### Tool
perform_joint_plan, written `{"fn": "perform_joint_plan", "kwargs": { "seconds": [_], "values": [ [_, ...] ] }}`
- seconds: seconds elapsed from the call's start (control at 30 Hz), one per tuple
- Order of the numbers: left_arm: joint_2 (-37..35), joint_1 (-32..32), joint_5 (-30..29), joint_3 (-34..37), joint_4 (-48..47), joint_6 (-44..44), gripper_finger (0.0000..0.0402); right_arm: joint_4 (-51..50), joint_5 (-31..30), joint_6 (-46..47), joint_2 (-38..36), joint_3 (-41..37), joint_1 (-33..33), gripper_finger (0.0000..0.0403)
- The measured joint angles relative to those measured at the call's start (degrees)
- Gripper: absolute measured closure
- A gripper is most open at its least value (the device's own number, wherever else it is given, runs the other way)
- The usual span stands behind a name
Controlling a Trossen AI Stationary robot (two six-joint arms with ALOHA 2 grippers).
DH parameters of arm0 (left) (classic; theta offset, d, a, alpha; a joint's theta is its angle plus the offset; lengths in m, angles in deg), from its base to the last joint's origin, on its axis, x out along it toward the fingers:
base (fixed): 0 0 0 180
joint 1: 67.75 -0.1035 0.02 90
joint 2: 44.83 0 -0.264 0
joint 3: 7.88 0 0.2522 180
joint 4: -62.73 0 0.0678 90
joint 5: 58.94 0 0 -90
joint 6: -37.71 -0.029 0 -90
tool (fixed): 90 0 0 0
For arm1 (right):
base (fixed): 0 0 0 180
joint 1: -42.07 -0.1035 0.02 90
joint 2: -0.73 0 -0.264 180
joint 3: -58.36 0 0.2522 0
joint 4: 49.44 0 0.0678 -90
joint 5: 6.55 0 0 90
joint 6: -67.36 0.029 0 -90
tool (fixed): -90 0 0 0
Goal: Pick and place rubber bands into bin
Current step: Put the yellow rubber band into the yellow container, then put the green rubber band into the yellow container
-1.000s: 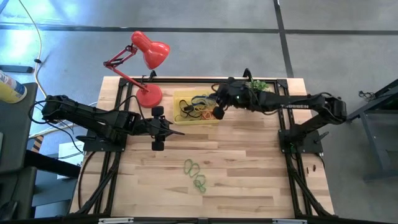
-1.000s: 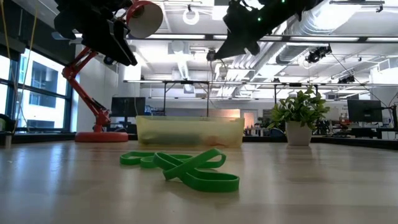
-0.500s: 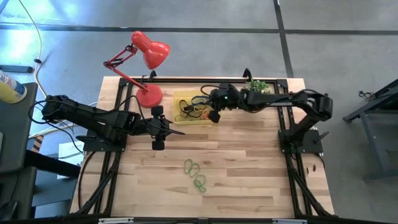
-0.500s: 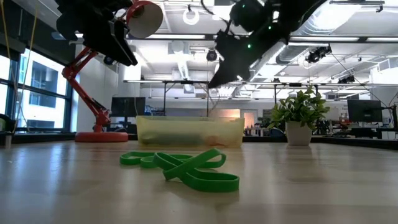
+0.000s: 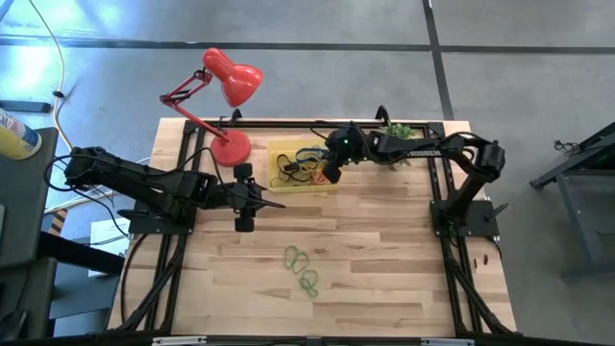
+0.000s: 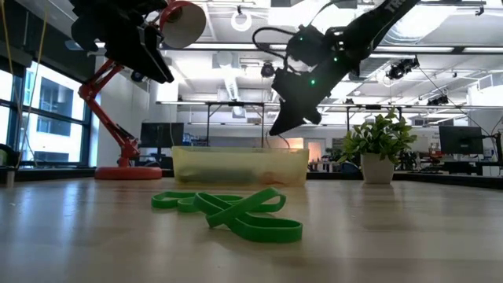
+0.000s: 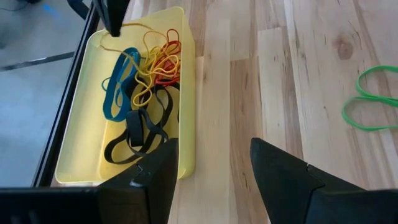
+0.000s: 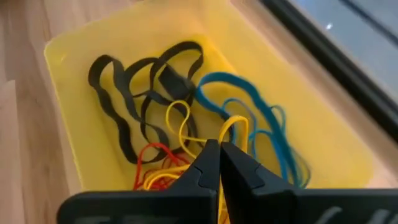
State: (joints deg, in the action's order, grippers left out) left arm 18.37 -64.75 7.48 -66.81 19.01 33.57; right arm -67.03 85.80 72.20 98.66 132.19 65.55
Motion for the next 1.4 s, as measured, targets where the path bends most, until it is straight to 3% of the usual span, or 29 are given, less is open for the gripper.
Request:
{"fn": "perform_joint_plan", "kwargs": {
  "seconds": [0.27,0.6,0.83,1.03,1.17,1.27,1.4],
  "values": [
    [0.0,0.0,0.0,0.0,0.0,0.0,0.0213,-1.0,4.6,4.2,2.7,0.0,0.1,0.0396],
    [0.0,0.0,0.0,0.0,-0.1,-0.1,0.0213,-1.0,5.6,5.7,2.3,0.0,-0.1,0.0272],
    [0.0,0.0,0.7,0.0,-0.1,-0.1,0.0213,-1.1,6.2,6.0,2.0,0.0,-1.1,0.0220],
    [0.0,0.0,6.4,0.0,0.3,-2.5,0.0213,-1.7,7.7,3.7,-3.1,0.0,-4.8,0.0215],
    [0.5,0.0,15.4,0.0,2.1,-2.4,0.0213,-5.4,7.8,0.5,-9.4,0.0,-10.0,0.0225],
    [1.9,0.7,20.6,-0.1,5.2,-0.6,0.0213,-11.8,6.9,-2.3,-14.7,0.0,-14.6,0.0234],
    [5.8,3.3,21.1,-0.1,7.2,5.4,0.0213,-23.7,4.7,-2.3,-20.5,0.0,-21.1,0.0246]
  ]
}}
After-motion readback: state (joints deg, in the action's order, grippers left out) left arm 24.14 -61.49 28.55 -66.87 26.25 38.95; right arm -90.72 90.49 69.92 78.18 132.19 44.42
